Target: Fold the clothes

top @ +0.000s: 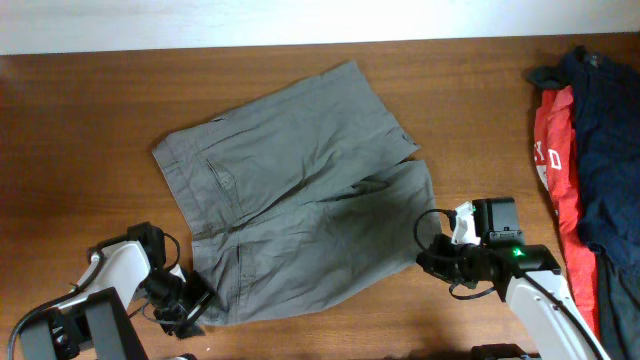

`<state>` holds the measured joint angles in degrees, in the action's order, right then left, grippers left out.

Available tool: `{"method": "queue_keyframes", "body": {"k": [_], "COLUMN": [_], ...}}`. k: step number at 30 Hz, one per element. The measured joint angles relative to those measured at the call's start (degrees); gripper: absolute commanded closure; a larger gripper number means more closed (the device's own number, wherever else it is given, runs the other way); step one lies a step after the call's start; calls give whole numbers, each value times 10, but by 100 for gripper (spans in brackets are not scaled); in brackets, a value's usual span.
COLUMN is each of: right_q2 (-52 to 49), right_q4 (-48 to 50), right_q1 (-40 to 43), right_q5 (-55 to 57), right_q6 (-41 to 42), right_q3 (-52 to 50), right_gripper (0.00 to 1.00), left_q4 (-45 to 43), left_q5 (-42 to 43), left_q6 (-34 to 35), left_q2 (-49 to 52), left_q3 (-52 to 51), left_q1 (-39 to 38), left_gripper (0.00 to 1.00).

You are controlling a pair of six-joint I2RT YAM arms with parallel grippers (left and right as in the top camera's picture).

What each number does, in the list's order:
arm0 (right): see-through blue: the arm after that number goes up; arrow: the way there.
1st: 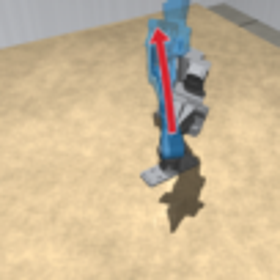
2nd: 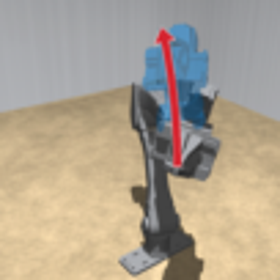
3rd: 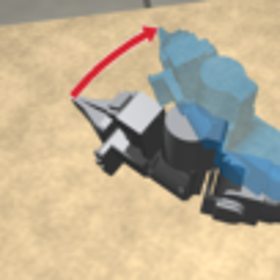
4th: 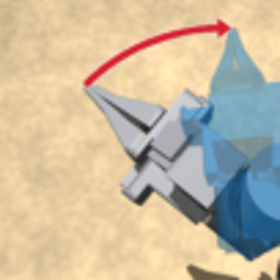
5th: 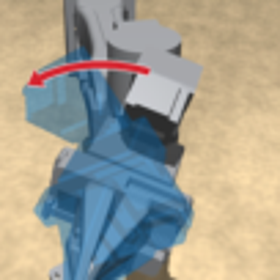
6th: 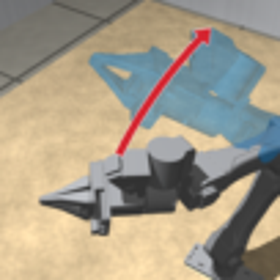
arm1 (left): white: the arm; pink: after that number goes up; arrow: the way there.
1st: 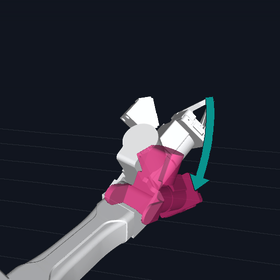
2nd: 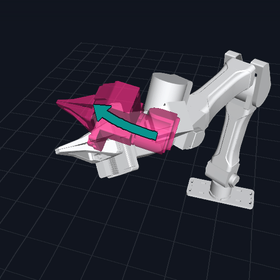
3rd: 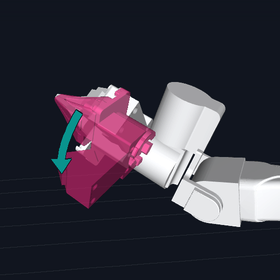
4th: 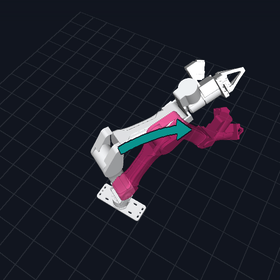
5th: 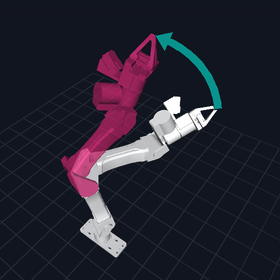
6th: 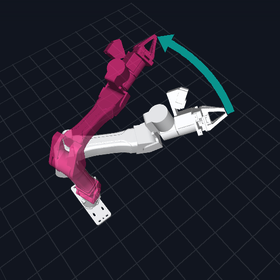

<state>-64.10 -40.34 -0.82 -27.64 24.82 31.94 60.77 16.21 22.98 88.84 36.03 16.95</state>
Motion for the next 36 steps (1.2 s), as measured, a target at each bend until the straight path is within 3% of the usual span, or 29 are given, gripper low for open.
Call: {"method": "queue_keyframes", "body": {"k": [3,15,27,31,36], "right_q2": [0,1,23,16,-44], "right_q4": [-1,-15,-185,-167,-68], "right_q1": [0,0,0,0,-1], "right_q5": [-4,-10,1,1,-11], "right_q6": [0,-13,-69,-71,-66], "right_q3": [0,11,210,277,304], "right_gripper": [96,96,96,96,96], "left_q4": [-5,-3,81,84,10], "left_q5": [-13,1,31,11,3], "left_q6": [9,15,10,8,4], "left_q2": [0,-9,-266,-306,-291], "left_q3": [0,3,137,187,213], "left_q1": [0,0,0,0,-1], "left_gripper": [99,100,100,100,99]}}
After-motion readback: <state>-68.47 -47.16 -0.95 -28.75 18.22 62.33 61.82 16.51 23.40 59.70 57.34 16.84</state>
